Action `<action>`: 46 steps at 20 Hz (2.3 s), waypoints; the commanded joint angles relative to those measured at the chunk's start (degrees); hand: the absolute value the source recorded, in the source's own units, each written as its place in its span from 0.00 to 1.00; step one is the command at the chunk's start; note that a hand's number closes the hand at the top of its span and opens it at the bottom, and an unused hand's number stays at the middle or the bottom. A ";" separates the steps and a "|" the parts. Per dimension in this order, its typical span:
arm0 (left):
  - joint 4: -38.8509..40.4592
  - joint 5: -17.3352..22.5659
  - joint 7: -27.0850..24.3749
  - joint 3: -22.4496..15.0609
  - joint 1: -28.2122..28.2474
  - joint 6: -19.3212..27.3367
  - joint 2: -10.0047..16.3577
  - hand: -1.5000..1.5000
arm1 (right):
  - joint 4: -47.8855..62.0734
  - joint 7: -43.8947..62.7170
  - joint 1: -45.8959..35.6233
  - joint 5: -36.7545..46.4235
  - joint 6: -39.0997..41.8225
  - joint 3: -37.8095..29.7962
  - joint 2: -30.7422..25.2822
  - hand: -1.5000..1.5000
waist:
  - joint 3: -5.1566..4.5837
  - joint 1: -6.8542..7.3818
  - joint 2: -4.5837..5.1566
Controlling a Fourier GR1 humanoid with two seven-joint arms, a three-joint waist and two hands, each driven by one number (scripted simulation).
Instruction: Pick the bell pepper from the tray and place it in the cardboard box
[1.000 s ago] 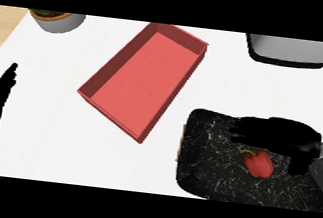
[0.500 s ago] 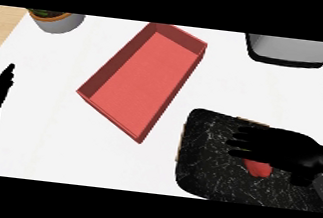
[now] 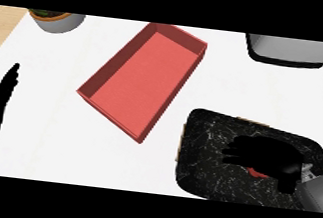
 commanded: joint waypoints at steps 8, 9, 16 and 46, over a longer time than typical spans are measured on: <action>3.21 -0.92 -0.62 1.55 -2.52 -1.27 -0.60 0.50 | 4.76 -2.83 -0.84 1.89 -15.47 -6.25 7.24 1.00 | 0.09 -0.13 0.13; -0.10 -0.44 -1.05 1.45 1.07 -1.09 -1.28 0.50 | 2.95 -3.49 -3.28 0.53 -13.08 -7.22 7.45 1.00 | 0.09 0.22 0.05; -0.82 -0.54 0.93 0.91 -1.69 -1.65 -0.69 0.50 | 20.24 21.19 -12.35 -5.48 -6.82 -24.66 15.85 1.00 | 0.21 2.01 0.81; 5.02 -2.74 -3.14 2.70 -3.05 -2.71 -1.98 0.50 | 27.88 33.65 -48.36 -18.85 -12.21 -33.61 34.27 1.00 | 0.05 0.86 0.29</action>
